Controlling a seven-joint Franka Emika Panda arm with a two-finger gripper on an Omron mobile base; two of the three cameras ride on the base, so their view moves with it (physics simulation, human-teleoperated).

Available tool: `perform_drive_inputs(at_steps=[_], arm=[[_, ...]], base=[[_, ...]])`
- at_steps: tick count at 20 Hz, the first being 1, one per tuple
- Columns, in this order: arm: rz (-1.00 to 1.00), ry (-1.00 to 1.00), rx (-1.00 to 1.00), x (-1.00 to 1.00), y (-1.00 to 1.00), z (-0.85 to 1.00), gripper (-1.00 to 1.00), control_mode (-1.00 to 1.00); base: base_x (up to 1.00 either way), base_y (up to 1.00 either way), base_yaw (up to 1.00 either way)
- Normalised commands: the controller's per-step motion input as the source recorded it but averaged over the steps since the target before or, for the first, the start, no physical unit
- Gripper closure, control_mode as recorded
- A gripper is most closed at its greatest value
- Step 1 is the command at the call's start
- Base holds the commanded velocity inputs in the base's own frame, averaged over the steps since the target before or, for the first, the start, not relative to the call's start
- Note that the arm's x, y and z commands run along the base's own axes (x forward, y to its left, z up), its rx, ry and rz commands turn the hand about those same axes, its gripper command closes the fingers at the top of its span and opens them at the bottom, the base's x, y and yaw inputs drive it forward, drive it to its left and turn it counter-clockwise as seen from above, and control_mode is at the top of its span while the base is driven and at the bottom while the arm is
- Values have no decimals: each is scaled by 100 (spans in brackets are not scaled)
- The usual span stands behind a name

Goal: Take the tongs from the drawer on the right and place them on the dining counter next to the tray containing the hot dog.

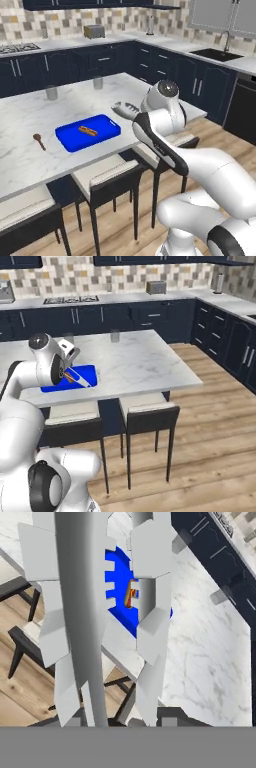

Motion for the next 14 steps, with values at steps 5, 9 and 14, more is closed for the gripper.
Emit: perform_drive_inputs(at_steps=[5, 9, 14], arm=[[0, 0, 0, 0, 0, 0, 100, 100], [0, 0, 0, 0, 0, 0, 100, 100], [0, 0, 0, 0, 0, 0, 100, 100]], base=[[47, -52, 28], [44, -60, 38], [49, -49, 41]])
